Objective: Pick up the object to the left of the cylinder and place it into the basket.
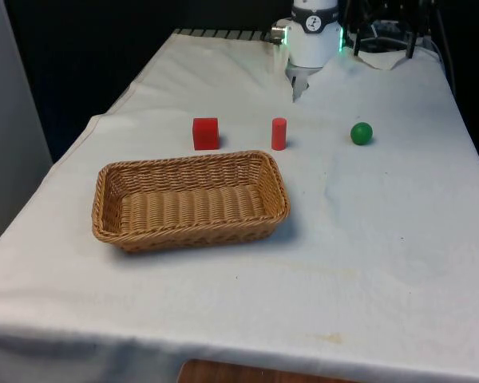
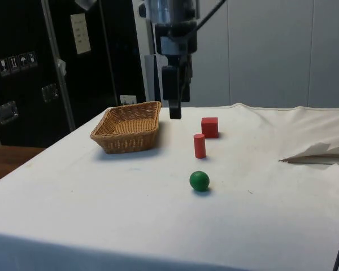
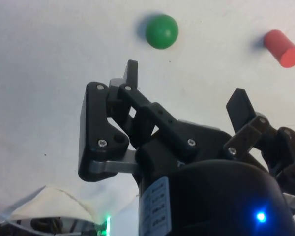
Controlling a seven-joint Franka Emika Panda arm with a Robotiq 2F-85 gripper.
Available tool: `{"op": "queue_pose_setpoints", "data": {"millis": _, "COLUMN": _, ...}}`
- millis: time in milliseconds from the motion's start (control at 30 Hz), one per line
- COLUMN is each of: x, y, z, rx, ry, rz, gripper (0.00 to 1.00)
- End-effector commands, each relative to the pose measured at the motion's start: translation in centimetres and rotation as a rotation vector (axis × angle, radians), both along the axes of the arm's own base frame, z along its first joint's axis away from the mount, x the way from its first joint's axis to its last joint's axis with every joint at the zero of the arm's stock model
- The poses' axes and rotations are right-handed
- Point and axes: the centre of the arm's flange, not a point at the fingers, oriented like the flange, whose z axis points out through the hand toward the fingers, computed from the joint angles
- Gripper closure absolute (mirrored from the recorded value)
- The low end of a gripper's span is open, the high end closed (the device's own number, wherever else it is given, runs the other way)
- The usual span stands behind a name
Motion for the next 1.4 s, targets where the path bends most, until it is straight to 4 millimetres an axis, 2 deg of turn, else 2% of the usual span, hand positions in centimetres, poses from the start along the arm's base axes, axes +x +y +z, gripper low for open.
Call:
{"op": "queue_pose_setpoints", "data": {"millis": 0, "x": -0.1, "y": 0.1, "z": -0.2, "rx": 0.002, "ry": -0.004, "rz": 0.001, "gripper": 0.00}}
{"op": "queue_pose_setpoints", "data": {"millis": 267, "x": -0.6, "y": 0.1, "z": -3.0, "rx": 0.006, "ry": -0.036, "rz": 0.007, "gripper": 0.00}}
{"op": "queue_pose_setpoints", "data": {"millis": 333, "x": -0.6, "y": 0.1, "z": -3.1, "rx": 0.011, "ry": -0.022, "rz": 0.009, "gripper": 0.00}}
{"op": "queue_pose_setpoints", "data": {"millis": 933, "x": -1.5, "y": -0.2, "z": -9.5, "rx": 0.009, "ry": -0.045, "rz": 0.026, "gripper": 0.00}}
{"op": "queue_pose_setpoints", "data": {"millis": 1367, "x": -1.9, "y": -0.9, "z": -12.2, "rx": -0.004, "ry": -0.036, "rz": 0.035, "gripper": 0.00}}
